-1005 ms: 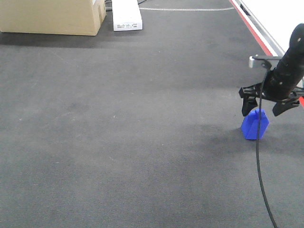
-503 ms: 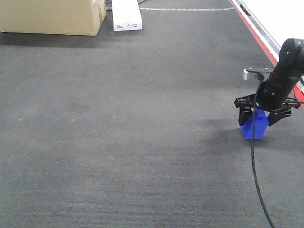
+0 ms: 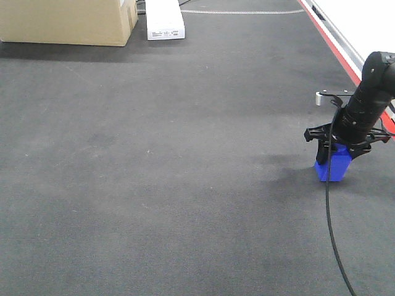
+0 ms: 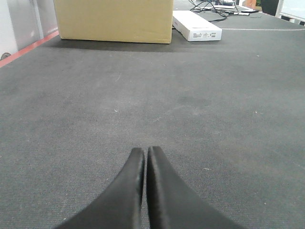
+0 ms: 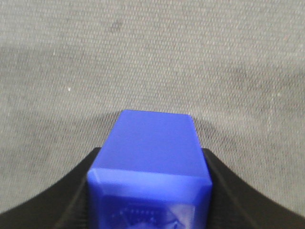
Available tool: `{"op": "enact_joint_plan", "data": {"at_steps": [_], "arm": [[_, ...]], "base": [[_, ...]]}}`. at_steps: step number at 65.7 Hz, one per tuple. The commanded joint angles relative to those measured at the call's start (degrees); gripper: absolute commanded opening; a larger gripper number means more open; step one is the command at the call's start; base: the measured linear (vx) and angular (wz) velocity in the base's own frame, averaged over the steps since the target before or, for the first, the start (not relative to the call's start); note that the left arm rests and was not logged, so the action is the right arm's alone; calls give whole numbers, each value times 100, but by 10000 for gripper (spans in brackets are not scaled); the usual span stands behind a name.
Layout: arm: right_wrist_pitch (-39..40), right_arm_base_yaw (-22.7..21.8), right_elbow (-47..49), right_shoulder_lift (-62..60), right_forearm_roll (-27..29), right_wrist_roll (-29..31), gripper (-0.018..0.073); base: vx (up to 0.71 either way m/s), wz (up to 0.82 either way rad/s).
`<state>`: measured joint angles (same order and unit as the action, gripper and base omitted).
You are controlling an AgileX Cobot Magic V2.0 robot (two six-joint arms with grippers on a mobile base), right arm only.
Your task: Pour parts from conveyor to right shelf
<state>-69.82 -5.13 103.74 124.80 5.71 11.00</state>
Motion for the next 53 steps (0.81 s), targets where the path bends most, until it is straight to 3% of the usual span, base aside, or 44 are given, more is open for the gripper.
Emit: {"op": "enact_joint_plan", "data": {"at_steps": [1, 25, 40, 53], "arm": [[54, -16, 156, -637, 53, 75, -9], [600, -16, 138, -2559, 890, 374, -5], [920, -16, 61, -3749, 1028, 581, -5], [2423, -22, -1699, -5297, 1012, 581, -5]], "base": [[0, 0], [0, 0], [0, 0], [0, 0]]}}
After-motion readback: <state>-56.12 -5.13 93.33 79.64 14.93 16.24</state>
